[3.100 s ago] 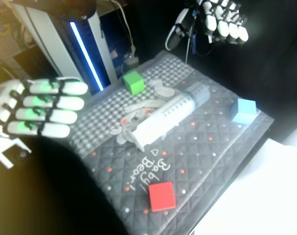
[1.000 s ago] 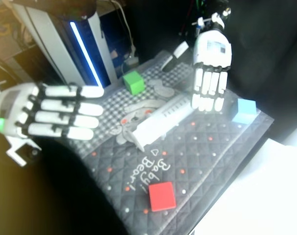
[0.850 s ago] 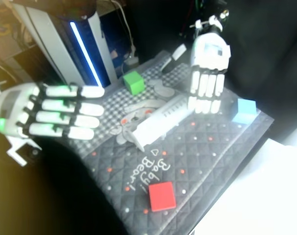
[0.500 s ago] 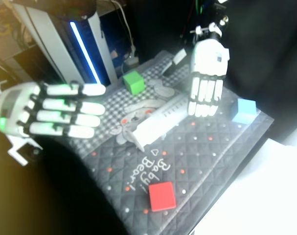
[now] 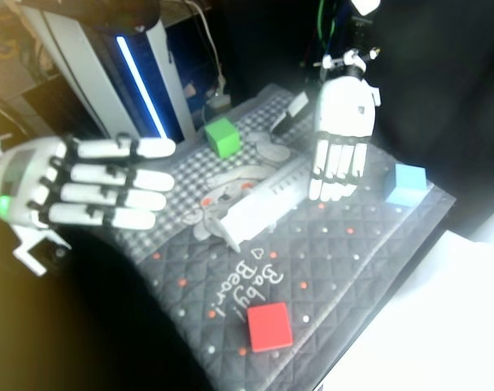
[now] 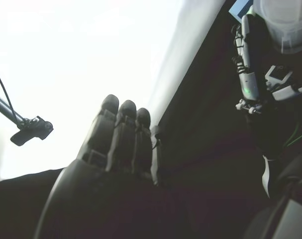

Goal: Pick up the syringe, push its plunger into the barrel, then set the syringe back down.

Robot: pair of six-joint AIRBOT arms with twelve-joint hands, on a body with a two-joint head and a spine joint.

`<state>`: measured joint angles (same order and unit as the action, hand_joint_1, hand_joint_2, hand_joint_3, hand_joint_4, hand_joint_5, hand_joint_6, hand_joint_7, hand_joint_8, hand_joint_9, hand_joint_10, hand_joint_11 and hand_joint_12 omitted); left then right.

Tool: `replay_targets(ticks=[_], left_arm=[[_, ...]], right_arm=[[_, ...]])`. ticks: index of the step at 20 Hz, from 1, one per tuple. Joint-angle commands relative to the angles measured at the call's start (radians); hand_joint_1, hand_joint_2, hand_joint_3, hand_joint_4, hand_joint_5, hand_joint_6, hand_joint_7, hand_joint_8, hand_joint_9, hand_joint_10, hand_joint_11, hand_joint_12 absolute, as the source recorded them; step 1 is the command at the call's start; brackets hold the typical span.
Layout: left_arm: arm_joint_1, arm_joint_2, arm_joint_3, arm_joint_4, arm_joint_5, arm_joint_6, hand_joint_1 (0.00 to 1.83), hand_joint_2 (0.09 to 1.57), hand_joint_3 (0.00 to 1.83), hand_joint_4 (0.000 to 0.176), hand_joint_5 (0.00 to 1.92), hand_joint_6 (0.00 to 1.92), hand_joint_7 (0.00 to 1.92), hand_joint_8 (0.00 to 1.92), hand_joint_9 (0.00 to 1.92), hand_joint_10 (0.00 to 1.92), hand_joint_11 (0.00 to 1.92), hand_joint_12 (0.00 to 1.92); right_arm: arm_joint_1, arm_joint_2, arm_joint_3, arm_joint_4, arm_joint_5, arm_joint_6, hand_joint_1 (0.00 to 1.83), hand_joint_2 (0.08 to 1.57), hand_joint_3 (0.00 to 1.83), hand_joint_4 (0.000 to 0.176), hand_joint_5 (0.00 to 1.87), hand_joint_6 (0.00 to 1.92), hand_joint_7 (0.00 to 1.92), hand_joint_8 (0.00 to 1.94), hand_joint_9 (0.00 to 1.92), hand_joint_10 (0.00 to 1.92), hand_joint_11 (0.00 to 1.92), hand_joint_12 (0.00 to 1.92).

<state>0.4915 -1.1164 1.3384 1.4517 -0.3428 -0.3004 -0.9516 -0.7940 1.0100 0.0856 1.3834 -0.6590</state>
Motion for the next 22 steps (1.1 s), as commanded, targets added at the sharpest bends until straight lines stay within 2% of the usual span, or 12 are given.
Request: replay_targets(ticks=[1, 3, 4, 5, 7, 9, 10, 12, 15, 17, 18, 22], left_arm=[[-0.009, -0.006, 0.006, -0.016, -0.02, -0.011, 0.68, 0.6, 0.0, 0.004, 0.01, 0.0, 0.24, 0.0, 0.33, 0.01, 0.02, 1.0], [-0.005, -0.011, 0.01, -0.013, -0.017, -0.012, 0.68, 0.6, 0.0, 0.006, 0.01, 0.0, 0.24, 0.0, 0.36, 0.02, 0.05, 1.02], [-0.005, -0.014, 0.013, -0.013, -0.015, -0.012, 0.7, 0.61, 0.0, 0.0, 0.01, 0.0, 0.24, 0.0, 0.32, 0.01, 0.01, 0.92], [-0.004, -0.016, 0.015, -0.011, -0.013, -0.012, 0.67, 0.59, 0.0, 0.011, 0.01, 0.0, 0.24, 0.0, 0.33, 0.01, 0.02, 0.92], [-0.001, -0.023, 0.019, 0.0, -0.008, -0.014, 0.65, 0.59, 0.0, 0.0, 0.02, 0.0, 0.25, 0.0, 0.42, 0.01, 0.13, 1.04], [0.0, -0.035, 0.031, 0.046, -0.008, -0.066, 0.61, 0.59, 0.0, 0.019, 0.0, 0.0, 0.24, 0.0, 0.35, 0.0, 0.03, 1.01], [0.003, -0.041, 0.036, 0.058, -0.008, -0.076, 0.6, 0.59, 0.0, 0.015, 0.0, 0.0, 0.25, 0.0, 0.33, 0.0, 0.02, 1.01], [0.01, -0.049, 0.041, 0.063, -0.005, -0.076, 0.61, 0.58, 0.0, 0.029, 0.01, 0.0, 0.25, 0.0, 0.32, 0.0, 0.0, 0.99], [0.013, -0.062, 0.05, 0.072, 0.003, -0.077, 0.58, 0.6, 0.0, 0.034, 0.01, 0.0, 0.26, 0.0, 0.35, 0.0, 0.01, 1.0], [0.013, -0.071, 0.058, 0.087, 0.018, -0.077, 0.55, 0.63, 0.0, 0.012, 0.04, 0.0, 0.29, 0.0, 0.4, 0.01, 0.08, 0.99], [0.017, -0.081, 0.068, 0.091, 0.026, -0.077, 0.58, 0.62, 0.0, 0.023, 0.04, 0.0, 0.27, 0.0, 0.35, 0.0, 0.03, 0.91], [0.02, -0.091, 0.075, 0.105, 0.04, -0.077, 0.63, 0.64, 0.0, 0.013, 0.09, 0.0, 0.31, 0.0, 0.38, 0.01, 0.09, 0.84]], right_arm=[[0.012, 0.001, 0.003, 0.021, 0.123, 0.005, 0.74, 0.6, 0.01, 0.056, 0.08, 0.0, 0.18, 0.0, 0.17, 0.0, 0.1, 0.05], [0.012, 0.001, 0.003, 0.021, 0.123, 0.005, 0.64, 0.63, 0.02, 0.045, 0.08, 0.0, 0.18, 0.0, 0.17, 0.0, 0.09, 0.05], [0.013, 0.001, 0.003, 0.021, 0.123, 0.005, 0.69, 0.61, 0.01, 0.06, 0.09, 0.01, 0.18, 0.0, 0.18, 0.0, 0.09, 0.05], [0.013, 0.0, 0.003, 0.021, 0.123, 0.005, 0.69, 0.61, 0.01, 0.067, 0.09, 0.0, 0.17, 0.0, 0.17, 0.0, 0.09, 0.05], [0.013, -0.001, 0.003, 0.021, 0.123, 0.005, 0.64, 0.67, 0.01, 0.055, 0.09, 0.0, 0.17, 0.0, 0.16, 0.0, 0.08, 0.05], [0.014, -0.001, 0.003, 0.021, 0.123, 0.005, 0.64, 0.67, 0.0, 0.059, 0.1, 0.01, 0.17, 0.0, 0.17, 0.0, 0.09, 0.05], [0.014, -0.001, 0.003, 0.021, 0.123, 0.005, 0.61, 0.66, 0.0, 0.06, 0.1, 0.01, 0.18, 0.0, 0.17, 0.0, 0.09, 0.06], [0.015, -0.001, 0.003, 0.021, 0.123, 0.005, 0.65, 0.69, 0.01, 0.024, 0.09, 0.0, 0.18, 0.0, 0.17, 0.0, 0.1, 0.06], [0.015, -0.001, 0.002, 0.021, 0.123, 0.005, 0.6, 0.69, 0.01, 0.023, 0.09, 0.0, 0.19, 0.01, 0.17, 0.0, 0.09, 0.06], [0.016, -0.001, 0.002, 0.021, 0.123, 0.005, 0.64, 0.66, 0.0, 0.024, 0.1, 0.0, 0.21, 0.01, 0.18, 0.0, 0.1, 0.06], [0.016, -0.001, 0.002, 0.02, 0.123, 0.005, 0.61, 0.68, 0.0, 0.022, 0.1, 0.0, 0.2, 0.0, 0.18, 0.0, 0.12, 0.08], [0.016, -0.001, 0.001, 0.019, 0.123, 0.005, 0.53, 0.71, 0.01, 0.01, 0.1, 0.0, 0.19, 0.0, 0.19, 0.01, 0.14, 0.09]])
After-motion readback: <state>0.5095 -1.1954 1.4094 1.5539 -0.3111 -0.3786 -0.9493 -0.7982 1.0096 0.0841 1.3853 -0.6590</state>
